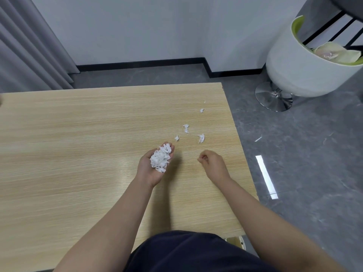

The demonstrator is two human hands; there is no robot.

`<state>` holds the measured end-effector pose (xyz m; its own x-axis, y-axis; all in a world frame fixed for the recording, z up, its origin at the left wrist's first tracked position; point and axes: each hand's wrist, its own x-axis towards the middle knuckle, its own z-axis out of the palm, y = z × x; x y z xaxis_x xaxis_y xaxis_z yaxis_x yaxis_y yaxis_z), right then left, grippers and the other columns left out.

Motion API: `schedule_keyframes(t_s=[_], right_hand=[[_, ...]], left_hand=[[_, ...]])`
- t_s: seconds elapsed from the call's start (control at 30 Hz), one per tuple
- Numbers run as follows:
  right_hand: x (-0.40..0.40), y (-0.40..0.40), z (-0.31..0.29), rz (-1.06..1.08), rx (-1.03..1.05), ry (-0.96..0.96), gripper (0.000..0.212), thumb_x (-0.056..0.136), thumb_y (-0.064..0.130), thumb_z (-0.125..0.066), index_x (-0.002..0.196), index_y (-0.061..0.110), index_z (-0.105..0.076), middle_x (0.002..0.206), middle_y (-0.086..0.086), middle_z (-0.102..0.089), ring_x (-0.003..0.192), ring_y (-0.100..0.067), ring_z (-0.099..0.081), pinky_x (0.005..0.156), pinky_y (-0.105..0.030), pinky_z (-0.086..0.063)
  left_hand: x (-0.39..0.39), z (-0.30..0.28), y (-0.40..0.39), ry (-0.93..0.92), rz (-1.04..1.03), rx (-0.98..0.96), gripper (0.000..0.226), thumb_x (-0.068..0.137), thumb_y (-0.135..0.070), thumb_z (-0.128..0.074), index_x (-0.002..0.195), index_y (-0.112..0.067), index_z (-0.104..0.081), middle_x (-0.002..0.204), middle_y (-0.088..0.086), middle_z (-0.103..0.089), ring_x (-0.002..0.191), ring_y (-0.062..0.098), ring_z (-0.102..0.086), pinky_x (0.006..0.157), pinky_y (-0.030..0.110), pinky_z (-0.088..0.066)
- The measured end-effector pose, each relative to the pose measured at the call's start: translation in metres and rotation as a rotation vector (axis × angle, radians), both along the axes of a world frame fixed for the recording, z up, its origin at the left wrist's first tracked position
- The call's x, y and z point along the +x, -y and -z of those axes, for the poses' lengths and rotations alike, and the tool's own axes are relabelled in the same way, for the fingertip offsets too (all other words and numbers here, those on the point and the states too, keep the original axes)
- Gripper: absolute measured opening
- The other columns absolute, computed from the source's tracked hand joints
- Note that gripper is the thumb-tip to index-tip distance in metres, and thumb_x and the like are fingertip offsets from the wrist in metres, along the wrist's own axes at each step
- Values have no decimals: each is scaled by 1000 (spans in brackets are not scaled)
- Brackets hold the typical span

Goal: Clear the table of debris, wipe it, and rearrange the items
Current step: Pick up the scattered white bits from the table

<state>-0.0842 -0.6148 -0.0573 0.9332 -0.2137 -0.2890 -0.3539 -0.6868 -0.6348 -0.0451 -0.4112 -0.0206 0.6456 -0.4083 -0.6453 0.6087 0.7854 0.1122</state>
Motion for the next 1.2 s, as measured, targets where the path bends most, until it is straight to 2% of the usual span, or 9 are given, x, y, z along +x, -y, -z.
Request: schedule_keyframes(t_s=[0.2, 0.3, 0.43, 0.57, 0.67, 0.8, 0.9, 1.0, 1.2], right_hand=[[20, -49, -75, -144, 256, 230, 11, 87, 14, -63, 98, 14, -66, 91, 3, -66, 83, -9, -60, 76, -13, -46], [19, -66, -93, -339, 244, 260, 10, 86, 12, -63, 94, 14, -70, 90, 6, -66, 83, -5, -58, 80, -19, -46], [17, -74, -95, -565, 71, 255, 11, 87, 18, -63, 94, 18, -71, 93, 3, -65, 94, -12, -53, 84, -37, -46], [13, -72, -93, -653, -3, 287, 13, 86, 16, -64, 92, 12, -75, 97, -4, -64, 101, -24, -49, 90, -38, -40], [12, -68, -93, -628, 18, 320, 14, 87, 15, -63, 92, 13, -75, 95, -4, -63, 100, -22, -50, 87, -31, -39], [19, -62, -99, -485, 85, 326, 16, 89, 13, -61, 99, 11, -73, 99, -5, -63, 100, -17, -50, 87, -28, -39], [29, -52, -99, -374, 102, 331, 16, 89, 13, -60, 98, 10, -73, 97, -3, -63, 92, -10, -50, 85, -23, -38], [41, -37, -91, -277, 52, 293, 14, 89, 17, -61, 96, 13, -72, 95, 0, -62, 86, -12, -53, 82, -29, -44], [62, -9, -58, -129, -94, 130, 15, 90, 16, -60, 102, 13, -70, 106, -3, -61, 90, -15, -57, 81, -29, -45]], left_hand=[[0, -6, 14, -31, 22, -11, 32, 79, -8, -45, 97, 10, -64, 97, 21, -68, 81, 30, -70, 82, 34, -54], [-1, -7, 18, -41, 44, -51, 32, 81, -6, -44, 95, 12, -66, 96, 19, -68, 84, 27, -69, 71, 31, -58], [5, 1, 20, -101, 25, -92, 30, 87, -5, -42, 111, 0, -57, 95, 6, -63, 83, 14, -64, 78, 17, -50], [5, 2, 21, -149, 36, -111, 32, 91, -14, -36, 110, -3, -60, 93, 6, -66, 72, 17, -69, 59, 18, -55], [5, -3, 22, -140, 42, -108, 32, 93, -14, -34, 104, 0, -61, 94, 8, -65, 76, 19, -68, 63, 20, -56], [2, -13, 23, -103, 1, -134, 41, 90, -9, -37, 66, 8, -64, 62, 14, -63, 51, 21, -65, 44, 24, -52], [5, -9, 20, -105, -72, -153, 40, 95, -10, -34, 78, 11, -64, 74, 17, -65, 61, 27, -66, 56, 32, -56], [10, -3, 15, -89, -82, -126, 40, 97, -12, -32, 96, 11, -64, 96, 22, -67, 80, 34, -69, 79, 44, -56], [18, 4, 3, -35, -66, -34, 36, 93, -11, -34, 100, 9, -64, 100, 22, -68, 84, 32, -70, 84, 36, -51]])
